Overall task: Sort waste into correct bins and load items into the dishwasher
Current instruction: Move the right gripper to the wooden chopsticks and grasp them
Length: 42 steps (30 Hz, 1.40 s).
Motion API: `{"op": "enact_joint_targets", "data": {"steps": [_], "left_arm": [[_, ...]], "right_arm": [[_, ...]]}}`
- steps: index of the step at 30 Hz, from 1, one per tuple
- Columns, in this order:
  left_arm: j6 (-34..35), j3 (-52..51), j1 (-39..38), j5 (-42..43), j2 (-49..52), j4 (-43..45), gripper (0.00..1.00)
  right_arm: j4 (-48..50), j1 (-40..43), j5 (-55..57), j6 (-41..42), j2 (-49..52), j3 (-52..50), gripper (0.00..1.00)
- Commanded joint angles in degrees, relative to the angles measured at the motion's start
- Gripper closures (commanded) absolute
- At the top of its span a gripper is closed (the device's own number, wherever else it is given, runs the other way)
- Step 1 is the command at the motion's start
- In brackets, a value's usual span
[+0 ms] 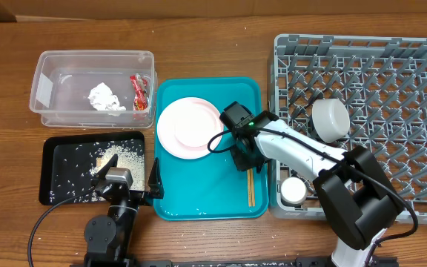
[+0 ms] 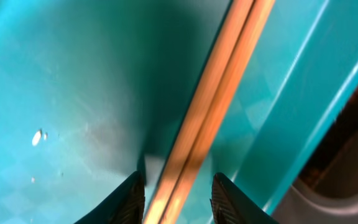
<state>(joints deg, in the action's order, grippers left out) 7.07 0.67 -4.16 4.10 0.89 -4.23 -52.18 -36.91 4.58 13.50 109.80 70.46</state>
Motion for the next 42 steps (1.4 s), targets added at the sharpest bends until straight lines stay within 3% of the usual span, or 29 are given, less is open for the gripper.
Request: {"op": "enact_joint_targets", "data": {"steps": [1, 7, 16, 22, 42], "left_arm": [[-0.2, -0.4, -0.3, 0.3, -0.6, 0.2, 0.00], [-0.2, -0.4, -0.3, 0.3, -0.6, 0.2, 0.00], [-0.2, -0.4, -0.3, 0.3, -0.6, 0.2, 0.00], [-0.2, -0.4, -0.3, 0.3, -0.6, 0.2, 0.00], [-0.2, -0.4, -0.3, 0.3, -0.6, 0.2, 0.00]], "right_arm": [[-1.5, 0.2, 0.0, -0.2, -2.2, 3.4, 0.62], [-3.7, 0.2, 0.0, -0.3, -3.9, 3.3, 0.59], [3.0, 0.2, -4.4, -4.0, -3.3, -2.9, 0.75], [7.1, 0.2, -4.7, -4.9, -3.3, -6.4, 0.75], [5.9, -0.1, -6.3, -9.8, -3.3, -6.4, 0.77]]}}
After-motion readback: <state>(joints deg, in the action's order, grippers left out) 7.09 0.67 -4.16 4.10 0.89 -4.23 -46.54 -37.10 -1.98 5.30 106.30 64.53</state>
